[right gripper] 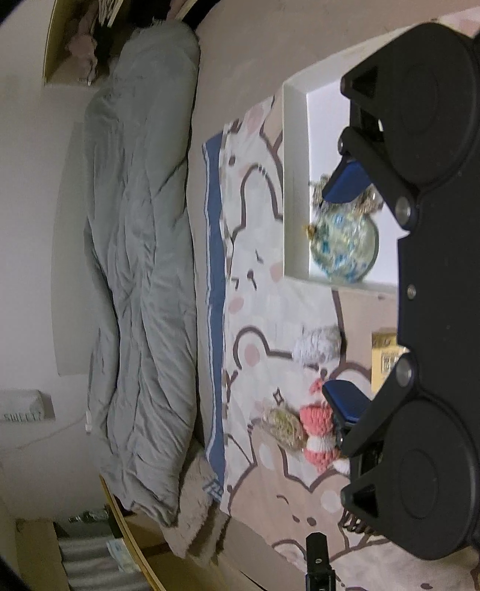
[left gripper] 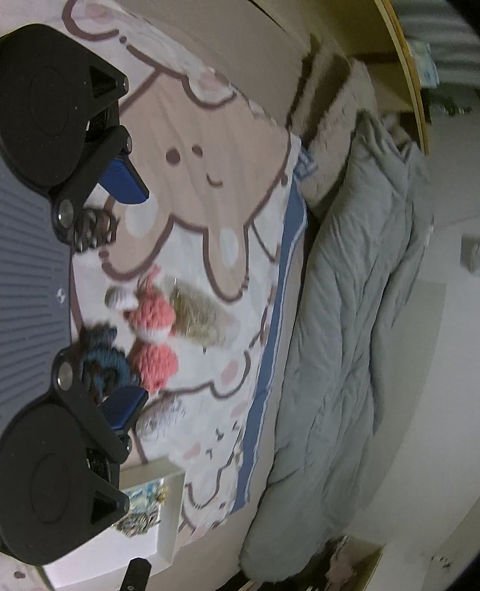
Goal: Organize objects
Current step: 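Move both tools back toward the remaining items on the bed, then grasp the black claw clip with the left tool while the right tool grasps the crocheted scrunchie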
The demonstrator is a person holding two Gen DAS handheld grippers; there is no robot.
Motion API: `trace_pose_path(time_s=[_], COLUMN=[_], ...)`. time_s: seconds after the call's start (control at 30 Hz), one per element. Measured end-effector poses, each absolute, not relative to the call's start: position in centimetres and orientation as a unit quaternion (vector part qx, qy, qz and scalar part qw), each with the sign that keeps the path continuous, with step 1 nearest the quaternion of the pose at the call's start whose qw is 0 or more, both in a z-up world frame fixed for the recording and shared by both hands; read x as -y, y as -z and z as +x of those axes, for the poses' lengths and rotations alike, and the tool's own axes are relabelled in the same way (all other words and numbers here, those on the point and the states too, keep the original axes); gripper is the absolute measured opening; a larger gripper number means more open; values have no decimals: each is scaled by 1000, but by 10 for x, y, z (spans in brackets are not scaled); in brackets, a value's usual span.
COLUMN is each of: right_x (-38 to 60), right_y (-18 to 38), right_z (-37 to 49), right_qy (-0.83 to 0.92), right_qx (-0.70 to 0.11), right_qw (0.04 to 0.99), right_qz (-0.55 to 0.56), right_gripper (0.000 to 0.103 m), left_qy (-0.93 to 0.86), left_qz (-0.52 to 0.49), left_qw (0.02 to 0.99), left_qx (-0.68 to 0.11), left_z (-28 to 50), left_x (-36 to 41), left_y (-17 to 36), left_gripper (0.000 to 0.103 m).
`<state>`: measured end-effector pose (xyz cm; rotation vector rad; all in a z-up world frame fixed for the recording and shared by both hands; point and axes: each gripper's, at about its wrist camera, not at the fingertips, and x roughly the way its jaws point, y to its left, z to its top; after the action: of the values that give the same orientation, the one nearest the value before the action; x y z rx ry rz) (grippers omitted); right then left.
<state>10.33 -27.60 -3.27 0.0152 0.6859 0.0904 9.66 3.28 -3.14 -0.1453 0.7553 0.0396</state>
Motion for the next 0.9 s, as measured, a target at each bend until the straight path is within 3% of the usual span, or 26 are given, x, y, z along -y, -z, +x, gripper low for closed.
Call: trace_pose_path(time_s=[0.5, 0.73, 0.9], right_x=[219, 195, 181], right_y=[56, 81, 98], right_z=[133, 150, 160], right_qy=[-104, -136, -146], right_qx=[-359, -389, -406], right_qw=[928, 911, 902], right_qz=[8, 13, 19], right_gripper=[103, 103, 103], left_qy=[-72, -61, -73], left_qz=[-163, -223, -255], left_qw=[878, 836, 811], left_qx=[-445, -498, -521], left_z=[106, 120, 128], left_x=[-104, -114, -122], left_y=[71, 104, 125], left_gripper=[101, 85, 82])
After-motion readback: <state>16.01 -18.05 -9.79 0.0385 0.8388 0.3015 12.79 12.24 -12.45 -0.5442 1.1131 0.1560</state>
